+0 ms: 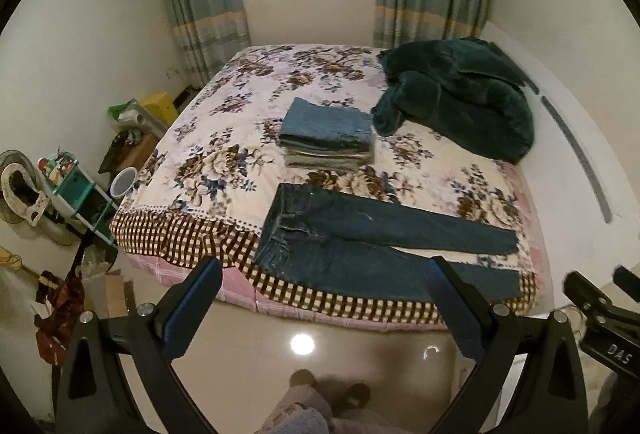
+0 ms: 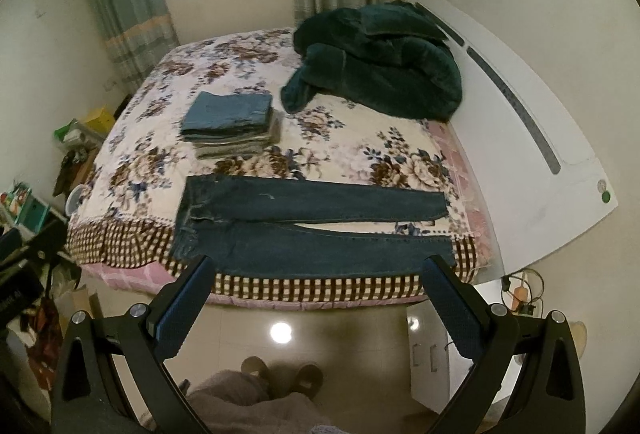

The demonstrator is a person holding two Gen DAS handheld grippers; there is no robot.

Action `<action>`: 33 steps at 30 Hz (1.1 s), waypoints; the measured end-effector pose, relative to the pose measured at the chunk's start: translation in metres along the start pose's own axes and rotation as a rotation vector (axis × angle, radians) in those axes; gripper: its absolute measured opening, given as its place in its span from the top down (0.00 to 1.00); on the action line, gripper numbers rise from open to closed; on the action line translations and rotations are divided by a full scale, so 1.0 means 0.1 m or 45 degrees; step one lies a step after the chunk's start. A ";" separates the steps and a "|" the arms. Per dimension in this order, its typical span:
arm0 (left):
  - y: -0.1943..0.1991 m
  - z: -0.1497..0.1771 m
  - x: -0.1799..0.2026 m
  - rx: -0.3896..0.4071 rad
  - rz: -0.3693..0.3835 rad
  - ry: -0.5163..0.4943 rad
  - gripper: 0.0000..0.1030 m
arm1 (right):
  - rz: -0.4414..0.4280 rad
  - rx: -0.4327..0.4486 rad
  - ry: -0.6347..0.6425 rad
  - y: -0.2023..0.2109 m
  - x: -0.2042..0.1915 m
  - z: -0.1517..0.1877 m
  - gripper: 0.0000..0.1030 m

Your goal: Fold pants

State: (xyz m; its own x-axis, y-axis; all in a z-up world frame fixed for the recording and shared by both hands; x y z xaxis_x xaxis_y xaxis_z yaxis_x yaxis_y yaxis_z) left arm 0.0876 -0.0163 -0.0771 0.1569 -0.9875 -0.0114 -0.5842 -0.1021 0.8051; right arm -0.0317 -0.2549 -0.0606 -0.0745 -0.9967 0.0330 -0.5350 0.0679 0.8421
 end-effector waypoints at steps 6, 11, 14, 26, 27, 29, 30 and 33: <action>-0.82 -0.31 -0.01 -0.043 -0.099 0.009 0.00 | 0.060 -0.081 -0.112 -0.85 0.36 -0.42 0.00; -1.87 -0.60 -0.03 -0.183 -0.136 0.055 0.00 | 0.135 -0.208 -0.243 -1.88 0.70 -0.77 0.00; -2.65 -0.77 -0.09 -0.309 -0.163 0.105 0.00 | 0.154 -0.309 -0.357 -2.65 0.93 -0.97 0.00; -5.89 -0.60 -0.89 -0.907 -0.387 0.783 0.00 | 0.257 -0.782 -0.886 -6.04 1.67 -1.09 0.00; -6.10 -0.56 -0.93 -0.937 -0.413 0.822 0.00 | 0.293 -0.800 -0.899 -6.22 1.71 -1.07 0.00; -6.48 -0.45 -0.94 -0.998 -0.433 0.911 0.01 | 0.340 -0.822 -0.940 -6.70 1.81 -1.07 0.00; -6.65 -0.41 -0.96 -1.028 -0.448 0.940 0.02 | 0.378 -0.835 -0.956 -6.91 1.85 -1.04 0.00; -7.06 -0.29 -0.96 -1.082 -0.463 1.008 0.06 | 0.435 -0.882 -1.023 -7.47 1.99 -0.99 0.00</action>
State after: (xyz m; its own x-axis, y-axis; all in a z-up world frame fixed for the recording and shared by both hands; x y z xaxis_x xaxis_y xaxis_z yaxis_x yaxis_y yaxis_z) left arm 0.5081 0.1542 -0.6275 0.8187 -0.5413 -0.1915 0.2562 0.0460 0.9655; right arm 0.4370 -0.5085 -0.6298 -0.7854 -0.5943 0.1733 0.1840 0.0431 0.9820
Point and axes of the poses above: each gripper's, at about its wrist camera, not at the fingertips, and y roughly against the way its jaws point, x to its right, z to its underside, the point moved 7 cm from there along -y, roughly the way its jaws point, and after that the axes turned 2 degrees about y, right-handed, at the moved point
